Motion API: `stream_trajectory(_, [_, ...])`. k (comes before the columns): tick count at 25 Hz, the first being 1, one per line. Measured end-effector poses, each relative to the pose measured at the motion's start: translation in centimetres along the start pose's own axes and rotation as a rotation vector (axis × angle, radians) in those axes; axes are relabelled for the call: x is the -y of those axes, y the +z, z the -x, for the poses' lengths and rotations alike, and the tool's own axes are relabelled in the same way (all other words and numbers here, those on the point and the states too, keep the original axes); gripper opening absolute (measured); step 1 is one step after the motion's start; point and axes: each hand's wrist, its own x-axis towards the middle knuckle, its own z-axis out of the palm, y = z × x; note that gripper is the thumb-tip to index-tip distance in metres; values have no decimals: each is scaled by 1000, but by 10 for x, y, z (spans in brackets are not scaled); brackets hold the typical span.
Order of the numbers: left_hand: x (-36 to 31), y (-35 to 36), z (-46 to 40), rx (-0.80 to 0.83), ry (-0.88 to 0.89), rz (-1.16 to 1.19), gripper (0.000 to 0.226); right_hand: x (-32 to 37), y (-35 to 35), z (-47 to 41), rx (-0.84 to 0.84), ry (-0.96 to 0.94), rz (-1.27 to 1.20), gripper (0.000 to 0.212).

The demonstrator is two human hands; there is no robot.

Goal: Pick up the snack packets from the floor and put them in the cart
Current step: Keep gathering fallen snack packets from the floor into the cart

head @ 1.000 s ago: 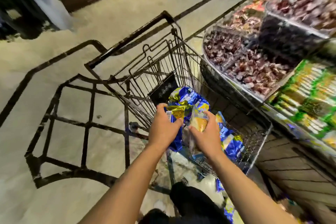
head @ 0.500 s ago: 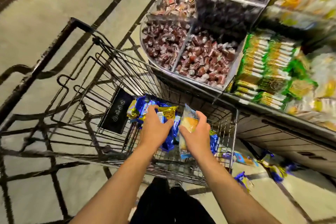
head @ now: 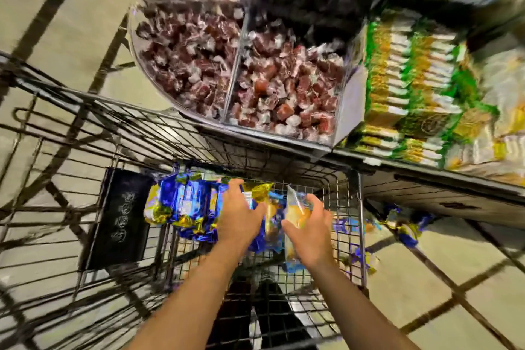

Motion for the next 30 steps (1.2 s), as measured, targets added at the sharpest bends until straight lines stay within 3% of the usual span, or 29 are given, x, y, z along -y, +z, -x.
stream_trajectory(7, [45, 59, -42, 23, -9, -151, 74, -54, 42, -49, -33, 66, 46, 83])
stream_trajectory(15, [61, 77, -42, -119, 40, -307, 71, -75, 79, -71, -95, 68, 245, 87])
stream_trajectory(17, [60, 78, -39, -116, 18, -340, 72, -74, 75, -73, -93, 62, 291, 89])
stream_trajectory(24, [47, 43, -28, -6, 100, -296, 79, -62, 35, -52, -5, -54, 110, 90])
stream_trajectory(30, [-8, -10, 10, 9, 355, -574, 56, -13, -26, -5, -106, -297, 513, 75])
